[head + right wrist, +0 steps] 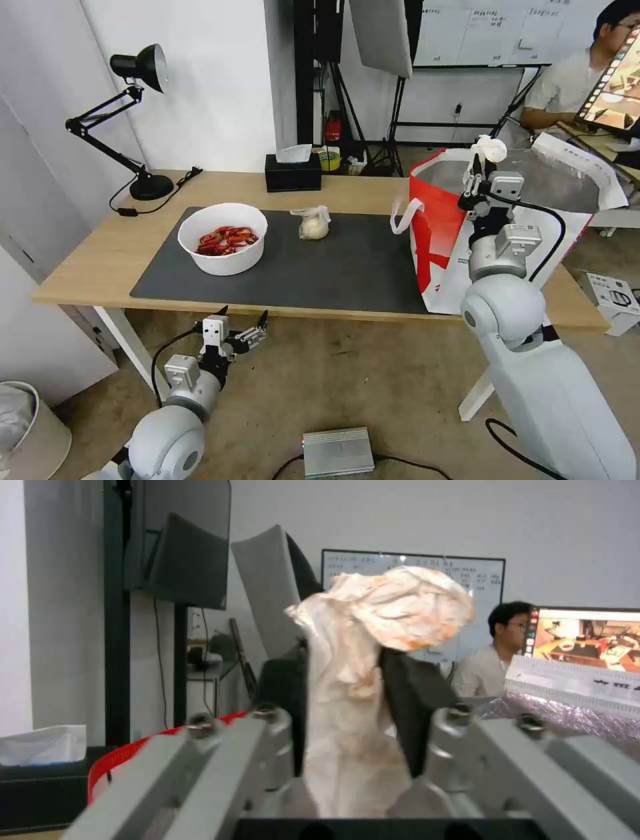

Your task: Pick up the trash from the table and place it into the takeout bag.

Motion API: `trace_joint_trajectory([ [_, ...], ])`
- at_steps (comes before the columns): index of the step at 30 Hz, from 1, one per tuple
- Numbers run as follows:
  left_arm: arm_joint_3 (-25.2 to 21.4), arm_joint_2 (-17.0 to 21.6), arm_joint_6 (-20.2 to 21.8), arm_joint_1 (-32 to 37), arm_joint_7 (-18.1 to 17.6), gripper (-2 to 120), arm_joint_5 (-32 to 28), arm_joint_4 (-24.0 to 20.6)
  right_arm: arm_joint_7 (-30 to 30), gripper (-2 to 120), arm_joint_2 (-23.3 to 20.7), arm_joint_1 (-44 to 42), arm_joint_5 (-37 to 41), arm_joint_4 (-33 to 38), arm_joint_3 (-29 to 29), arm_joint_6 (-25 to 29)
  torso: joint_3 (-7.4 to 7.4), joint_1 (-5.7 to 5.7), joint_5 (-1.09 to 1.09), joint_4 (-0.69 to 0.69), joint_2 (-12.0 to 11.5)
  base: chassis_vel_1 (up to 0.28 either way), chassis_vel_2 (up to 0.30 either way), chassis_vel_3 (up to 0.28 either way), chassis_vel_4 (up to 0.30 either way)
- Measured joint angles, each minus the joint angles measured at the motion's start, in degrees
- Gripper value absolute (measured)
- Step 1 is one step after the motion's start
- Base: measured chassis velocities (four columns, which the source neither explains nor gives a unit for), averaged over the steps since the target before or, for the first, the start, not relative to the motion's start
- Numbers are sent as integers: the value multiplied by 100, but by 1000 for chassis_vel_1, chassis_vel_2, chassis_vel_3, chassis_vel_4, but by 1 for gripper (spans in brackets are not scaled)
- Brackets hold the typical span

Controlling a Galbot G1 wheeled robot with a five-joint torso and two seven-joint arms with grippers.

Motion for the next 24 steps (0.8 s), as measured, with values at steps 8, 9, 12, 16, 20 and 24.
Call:
trace_joint_trajectory([
  [8,4,6,21,-9,-7,100,-12,-2,59,67,-26,-6,109,39,1,-85,0,0,0,0,0,0,0,0,0],
  [9,4,6,21,-9,-7,100,-12,-2,59,67,-26,-6,109,39,1,-85,0,0,0,0,0,0,0,0,0],
  [12,14,2,24,-18,-18,100,-13,-3,104,79,-56,-47,193,127,17,-209,0,0,0,0,0,0,0,0,0],
  [16,19,1,28,-19,-87,100,-14,-18,108,95,-100,-68,192,162,59,-237,0,0,0,0,0,0,0,0,0],
  [20,17,-1,30,-18,-119,100,-17,-35,101,100,-112,-97,181,183,85,-238,0,0,0,0,0,0,0,0,0],
  [24,12,0,30,-17,-122,100,-23,-44,86,100,-105,-122,160,202,88,-239,0,0,0,0,0,0,0,0,0],
])
